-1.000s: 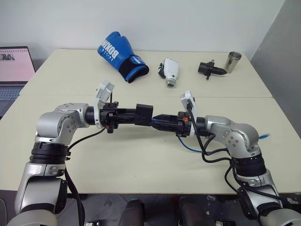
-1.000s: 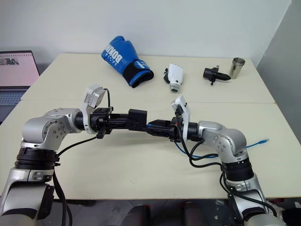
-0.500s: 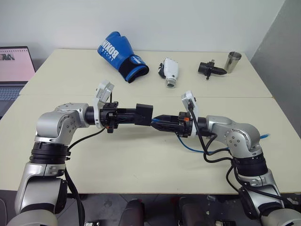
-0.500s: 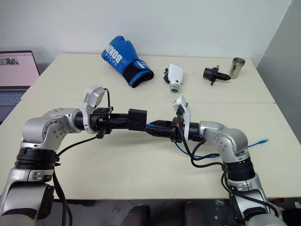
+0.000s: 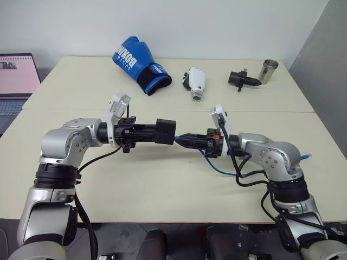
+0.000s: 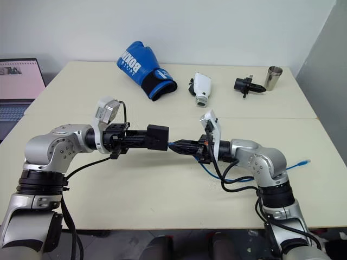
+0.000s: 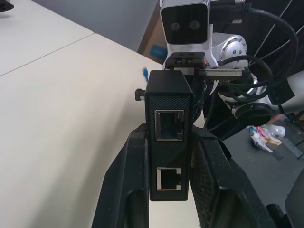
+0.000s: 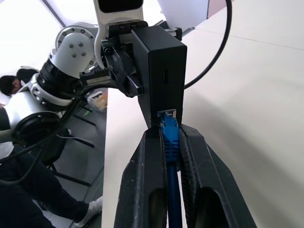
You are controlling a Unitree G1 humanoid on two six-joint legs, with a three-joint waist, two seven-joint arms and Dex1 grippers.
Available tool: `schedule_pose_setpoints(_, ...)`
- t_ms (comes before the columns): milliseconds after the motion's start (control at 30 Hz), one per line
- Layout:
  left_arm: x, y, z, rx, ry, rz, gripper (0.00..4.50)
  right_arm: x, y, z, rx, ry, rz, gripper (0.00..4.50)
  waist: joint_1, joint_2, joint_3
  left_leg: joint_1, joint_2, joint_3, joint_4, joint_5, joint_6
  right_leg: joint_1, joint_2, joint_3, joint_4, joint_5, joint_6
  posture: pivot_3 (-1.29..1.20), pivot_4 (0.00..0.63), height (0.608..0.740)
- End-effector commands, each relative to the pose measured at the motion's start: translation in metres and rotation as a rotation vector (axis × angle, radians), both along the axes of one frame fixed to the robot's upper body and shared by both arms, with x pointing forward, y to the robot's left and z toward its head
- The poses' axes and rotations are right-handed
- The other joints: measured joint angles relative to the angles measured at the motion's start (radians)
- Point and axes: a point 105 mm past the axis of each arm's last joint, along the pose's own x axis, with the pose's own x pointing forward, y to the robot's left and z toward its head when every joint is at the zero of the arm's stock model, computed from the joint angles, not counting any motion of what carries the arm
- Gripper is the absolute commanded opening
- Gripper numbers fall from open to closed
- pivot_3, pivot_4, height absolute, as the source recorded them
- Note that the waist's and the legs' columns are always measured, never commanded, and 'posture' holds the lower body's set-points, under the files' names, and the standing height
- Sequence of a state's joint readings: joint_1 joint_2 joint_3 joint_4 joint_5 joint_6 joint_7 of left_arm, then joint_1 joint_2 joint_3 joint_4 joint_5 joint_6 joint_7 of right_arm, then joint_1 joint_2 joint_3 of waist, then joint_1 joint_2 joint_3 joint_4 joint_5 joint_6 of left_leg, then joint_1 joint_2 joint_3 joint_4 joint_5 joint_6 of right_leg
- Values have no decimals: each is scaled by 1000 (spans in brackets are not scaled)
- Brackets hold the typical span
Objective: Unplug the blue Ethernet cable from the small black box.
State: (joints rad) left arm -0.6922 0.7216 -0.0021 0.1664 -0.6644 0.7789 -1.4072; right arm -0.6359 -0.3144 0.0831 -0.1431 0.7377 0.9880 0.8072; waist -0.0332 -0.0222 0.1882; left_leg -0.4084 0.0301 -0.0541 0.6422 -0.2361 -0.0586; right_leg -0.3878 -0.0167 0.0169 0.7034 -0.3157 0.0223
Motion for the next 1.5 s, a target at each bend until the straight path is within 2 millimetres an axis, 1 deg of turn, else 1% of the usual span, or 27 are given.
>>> schedule_pose_setpoints(33,-2,0,11,-14,-41,-7,794,-3,0,12,34,-22,23,80,0,0,0,0,0,0,0,0,0,0,0,0,0,0,0,0,150,740)
schedule_pose_setpoints(233,-6,-2,7,-10,-25,-27,794,-5,-1,14,43,-14,39,80,0,0,0,0,0,0,0,0,0,0,0,0,0,0,0,0,150,740)
schedule_pose_setpoints(300,-9,1,7,-3,-24,-25,794,-6,-2,13,38,-8,43,80,0,0,0,0,0,0,0,0,0,0,0,0,0,0,0,0,150,740)
schedule_pose_setpoints(367,-8,9,8,10,-29,-3,794,-7,-6,11,27,-3,45,80,0,0,0,0,0,0,0,0,0,0,0,0,0,0,0,0,150,740)
schedule_pose_setpoints(433,-3,24,10,35,-37,53,794,-8,-16,8,9,7,37,80,0,0,0,0,0,0,0,0,0,0,0,0,0,0,0,0,150,740)
schedule_pose_setpoints(500,0,34,9,69,-43,85,794,-7,-25,5,-12,16,29,79,0,0,0,0,0,0,0,0,0,0,0,0,0,0,0,0,150,740)
schedule_pose_setpoints(700,6,41,6,78,-51,130,794,-3,-37,7,-30,11,-3,79,0,0,0,0,0,0,0,0,0,0,0,0,0,0,0,0,150,740)
schedule_pose_setpoints(733,7,42,6,77,-54,139,794,3,-40,7,-33,-5,-46,79,0,0,0,0,0,0,0,0,0,0,0,0,0,0,0,0,150,740)
schedule_pose_setpoints(800,10,41,5,73,-59,157,794,26,-49,4,-55,-50,-193,79,0,0,0,-1,0,0,0,0,0,0,0,0,0,0,0,0,150,740)
schedule_pose_setpoints(833,11,40,3,72,-67,169,794,45,-57,-1,-88,-85,-315,79,0,0,0,-1,0,0,0,0,0,0,0,0,0,0,0,0,150,740)
schedule_pose_setpoints(867,13,37,3,65,-78,182,794,69,-70,-6,-129,-121,-469,79,0,0,0,-1,0,0,0,0,0,0,0,0,0,0,0,0,150,740)
schedule_pose_setpoints(900,15,35,2,60,-89,197,794,86,-82,-10,-157,-148,-589,79,0,0,0,-1,0,0,1,0,0,0,0,0,0,0,0,0,150,740)
schedule_pose_setpoints(933,17,33,2,57,-98,207,794,100,-92,-12,-177,-170,-678,79,0,0,0,0,0,0,1,0,0,0,0,0,0,0,1,0,150,740)
schedule_pose_setpoints(967,18,31,2,54,-104,212,794,107,-97,-13,-184,-183,-724,79,0,0,0,-1,0,1,1,0,0,-1,0,1,0,1,1,0,150,740)
schedule_pose_setpoints(1067,17,25,0,59,-119,208,794,135,-124,-22,-286,-233,-922,79,-1,0,0,-1,0,1,1,0,0,-1,0,1,0,1,1,0,150,740)
schedule_pose_setpoints(1100,17,24,-1,61,-126,211,794,141,-130,-23,-306,-243,-968,79,-1,0,0,-2,0,2,1,0,0,-2,0,1,0,1,1,0,150,740)
schedule_pose_setpoints(1167,19,23,-1,61,-131,218,794,148,-137,-23,-322,-261,-1015,779,-1,0,0,-2,0,2,1,0,0,-2,-1,1,-1,1,1,0,150,740)
schedule_pose_setpoints(1200,20,22,-1,60,-138,227,794,150,-137,-22,-312,-265,-1020,872,-1,0,0,-3,0,2,1,0,0,-2,-1,2,-2,1,1,0,150,740)
schedule_pose_setpoints(1300,24,23,-2,57,-157,269,794,150,-136,-14,-281,-278,-1009,1687,-1,1,1,-3,0,2,0,0,0,-2,-1,1,-3,1,1,0,150,740)
schedule_pose_setpoints(1433,32,25,-6,60,-175,330,794,143,-131,-3,-249,-313,-965,2668,-1,1,1,-4,0,2,0,0,0,-2,-1,1,-3,1,1,0,150,740)
schedule_pose_setpoints(1500,41,28,-8,68,-205,391,794,134,-121,6,-247,-379,-888,3137,0,1,1,-4,0,2,1,0,0,-2,-1,1,-3,1,1,0,150,740)
